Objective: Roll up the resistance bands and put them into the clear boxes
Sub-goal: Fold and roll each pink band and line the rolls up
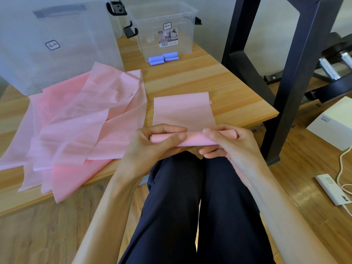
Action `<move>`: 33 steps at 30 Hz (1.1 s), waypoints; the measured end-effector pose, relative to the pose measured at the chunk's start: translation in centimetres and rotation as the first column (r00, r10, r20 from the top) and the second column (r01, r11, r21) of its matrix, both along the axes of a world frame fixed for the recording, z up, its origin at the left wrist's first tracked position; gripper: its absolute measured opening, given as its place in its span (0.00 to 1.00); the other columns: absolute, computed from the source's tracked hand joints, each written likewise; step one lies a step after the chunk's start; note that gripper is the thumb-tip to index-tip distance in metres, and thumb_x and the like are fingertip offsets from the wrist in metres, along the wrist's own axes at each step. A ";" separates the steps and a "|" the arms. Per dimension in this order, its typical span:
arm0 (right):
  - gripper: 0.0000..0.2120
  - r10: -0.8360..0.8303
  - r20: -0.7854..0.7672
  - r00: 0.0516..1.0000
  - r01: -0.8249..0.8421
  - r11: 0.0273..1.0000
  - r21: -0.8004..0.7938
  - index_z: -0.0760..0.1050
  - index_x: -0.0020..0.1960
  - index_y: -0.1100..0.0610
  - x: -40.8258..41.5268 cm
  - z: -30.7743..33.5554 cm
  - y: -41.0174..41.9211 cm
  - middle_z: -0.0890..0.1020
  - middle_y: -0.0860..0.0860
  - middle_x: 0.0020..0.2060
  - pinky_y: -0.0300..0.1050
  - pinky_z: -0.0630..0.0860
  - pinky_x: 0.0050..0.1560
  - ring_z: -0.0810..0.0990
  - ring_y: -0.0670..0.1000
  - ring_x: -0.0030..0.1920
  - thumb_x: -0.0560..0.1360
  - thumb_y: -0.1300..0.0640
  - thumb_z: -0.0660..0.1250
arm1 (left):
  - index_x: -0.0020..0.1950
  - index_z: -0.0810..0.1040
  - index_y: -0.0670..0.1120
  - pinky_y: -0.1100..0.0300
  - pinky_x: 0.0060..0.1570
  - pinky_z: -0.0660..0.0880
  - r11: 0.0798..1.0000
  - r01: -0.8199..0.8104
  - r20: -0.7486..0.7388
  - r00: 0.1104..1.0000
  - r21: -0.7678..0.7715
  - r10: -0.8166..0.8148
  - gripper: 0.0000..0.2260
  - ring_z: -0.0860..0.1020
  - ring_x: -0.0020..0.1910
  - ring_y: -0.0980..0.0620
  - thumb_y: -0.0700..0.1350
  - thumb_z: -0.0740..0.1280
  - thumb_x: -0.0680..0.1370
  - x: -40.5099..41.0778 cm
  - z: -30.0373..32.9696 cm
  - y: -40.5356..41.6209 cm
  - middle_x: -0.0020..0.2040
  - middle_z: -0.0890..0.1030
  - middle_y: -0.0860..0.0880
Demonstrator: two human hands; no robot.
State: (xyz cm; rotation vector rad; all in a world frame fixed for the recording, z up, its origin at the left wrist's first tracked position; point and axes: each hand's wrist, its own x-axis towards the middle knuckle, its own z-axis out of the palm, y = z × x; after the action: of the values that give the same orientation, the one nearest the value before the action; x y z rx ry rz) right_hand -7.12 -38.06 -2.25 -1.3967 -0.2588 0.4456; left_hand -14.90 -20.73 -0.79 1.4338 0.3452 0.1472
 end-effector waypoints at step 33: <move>0.15 0.019 -0.035 0.999 -0.018 1.000 0.025 0.82 0.48 0.60 0.2 0.0 0.0 0.86 0.57 0.41 0.42 0.82 0.39 0.86 0.56 0.39 0.65 0.53 0.75 | 0.47 0.84 0.42 0.63 0.41 0.81 0.998 -0.049 0.075 0.996 -0.036 0.051 0.10 0.85 0.43 0.51 0.42 0.74 0.68 0.1 -0.3 -0.3 0.42 0.86 0.50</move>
State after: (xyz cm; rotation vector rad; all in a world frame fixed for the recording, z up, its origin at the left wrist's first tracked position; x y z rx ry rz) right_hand -6.92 -38.06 -2.25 -1.3624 -0.2485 0.4804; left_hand -14.81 -21.03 -1.11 1.3826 0.3197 0.2352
